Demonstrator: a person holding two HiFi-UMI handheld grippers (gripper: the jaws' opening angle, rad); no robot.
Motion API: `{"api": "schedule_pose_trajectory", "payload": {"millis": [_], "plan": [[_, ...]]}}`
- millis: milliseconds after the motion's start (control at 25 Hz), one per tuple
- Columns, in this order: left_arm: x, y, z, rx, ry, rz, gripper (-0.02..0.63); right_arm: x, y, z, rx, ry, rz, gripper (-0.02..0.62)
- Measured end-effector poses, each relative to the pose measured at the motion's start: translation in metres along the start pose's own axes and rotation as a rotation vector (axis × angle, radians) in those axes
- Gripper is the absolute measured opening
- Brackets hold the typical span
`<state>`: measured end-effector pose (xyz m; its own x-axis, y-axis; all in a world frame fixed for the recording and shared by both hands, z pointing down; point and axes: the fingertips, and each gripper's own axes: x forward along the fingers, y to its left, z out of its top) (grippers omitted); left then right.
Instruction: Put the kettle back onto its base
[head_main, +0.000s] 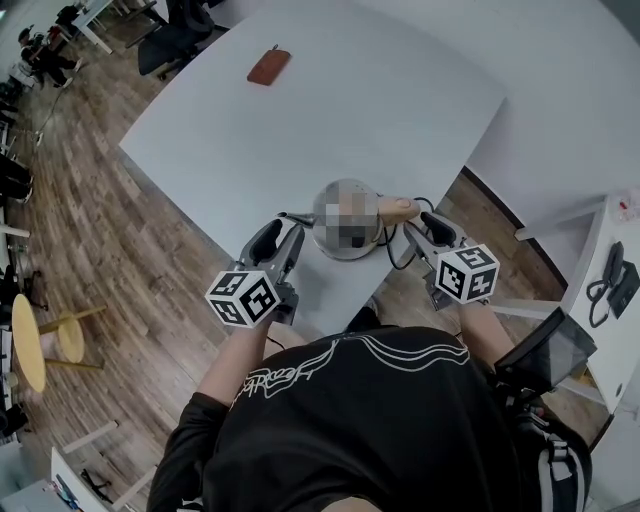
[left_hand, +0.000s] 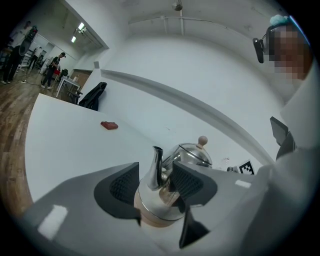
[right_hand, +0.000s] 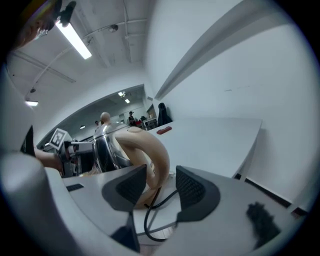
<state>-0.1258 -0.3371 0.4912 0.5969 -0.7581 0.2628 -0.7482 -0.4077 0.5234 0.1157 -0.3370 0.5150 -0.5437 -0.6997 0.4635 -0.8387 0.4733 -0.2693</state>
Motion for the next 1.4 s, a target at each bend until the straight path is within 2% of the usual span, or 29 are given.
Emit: {"api": "schedule_pose_trajectory", "payload": {"millis": [80,200,320,440,600,640,720,760,920,1080,1320,1400], "plan": [[-0.012,-0.006,-0.007,-0.002,0.009,-0.009,0.195,-0.017,0.003,0.006,0.022,-0.041,-0.018,0.178],[-0.033,-0.024,-0.016,-0.015,0.029,-0.045,0.193,-0.043,0.025,0.016,-0.002,-0.100,-0.009,0.178],[-0.056,-0.049,-0.022,0.001,0.042,-0.100,0.192,-0.065,0.065,0.021,-0.019,-0.136,0.055,0.178],[-0.081,-0.075,-0.033,0.028,0.084,-0.142,0.111,-0.086,0.110,0.015,-0.005,-0.149,0.142,0.176],[-0.113,-0.113,-0.040,0.039,0.114,-0.229,0.061,-0.112,0.165,0.005,0.003,-0.164,0.248,0.172],[-0.120,-0.124,-0.040,0.053,0.116,-0.255,0.053,-0.117,0.175,0.002,-0.007,-0.162,0.258,0.150],[-0.134,-0.145,-0.040,0.101,0.119,-0.308,0.006,-0.123,0.191,-0.005,-0.018,-0.141,0.258,0.036],[-0.141,-0.154,-0.040,0.135,0.120,-0.333,0.006,-0.126,0.199,-0.008,-0.021,-0.120,0.256,0.016],[-0.167,-0.181,-0.050,0.238,0.136,-0.384,0.005,-0.137,0.233,-0.025,-0.057,-0.066,0.278,0.008],[-0.181,-0.191,-0.058,0.214,0.155,-0.419,0.005,-0.142,0.251,-0.039,-0.081,-0.038,0.288,0.006],[-0.194,-0.205,-0.057,0.228,0.152,-0.442,0.005,-0.151,0.279,-0.044,-0.035,-0.038,0.388,0.006],[-0.196,-0.208,-0.059,0.229,0.148,-0.452,0.005,-0.153,0.283,-0.047,-0.041,-0.031,0.391,0.006]]}}
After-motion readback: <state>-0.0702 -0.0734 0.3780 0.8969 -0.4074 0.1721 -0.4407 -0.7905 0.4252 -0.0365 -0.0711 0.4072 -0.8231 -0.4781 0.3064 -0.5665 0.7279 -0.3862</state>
